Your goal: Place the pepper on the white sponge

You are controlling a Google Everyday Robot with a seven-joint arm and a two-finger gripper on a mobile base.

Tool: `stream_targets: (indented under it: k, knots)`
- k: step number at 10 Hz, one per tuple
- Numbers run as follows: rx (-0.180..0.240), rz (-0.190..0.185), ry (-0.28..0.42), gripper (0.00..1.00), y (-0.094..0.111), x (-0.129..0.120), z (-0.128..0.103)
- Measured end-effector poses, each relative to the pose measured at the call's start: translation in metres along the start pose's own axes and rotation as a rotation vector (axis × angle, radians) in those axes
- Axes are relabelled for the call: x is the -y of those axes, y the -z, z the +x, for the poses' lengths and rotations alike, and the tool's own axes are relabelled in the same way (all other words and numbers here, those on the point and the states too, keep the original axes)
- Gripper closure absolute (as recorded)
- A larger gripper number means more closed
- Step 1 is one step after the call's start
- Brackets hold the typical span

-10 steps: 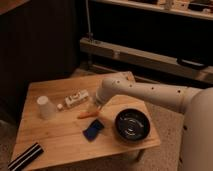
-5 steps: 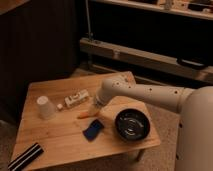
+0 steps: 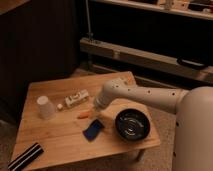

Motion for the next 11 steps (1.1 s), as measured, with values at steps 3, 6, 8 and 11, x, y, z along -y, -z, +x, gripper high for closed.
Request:
stream_targets:
  k: [3, 6, 8, 11]
  knots:
    - [-0.021, 0.006, -0.027, 0.35, -0.0151, 0.0017, 0.0104]
    - [-0.020, 0.014, -0.034, 0.57, -0.0168, 0.0016, 0.0081]
    - [-0.015, 0.006, -0.040, 0.79, -0.0166, 0.0012, 0.0073]
    - [-0.001, -0.011, -0.040, 1.00, -0.0143, -0.0040, 0.0020]
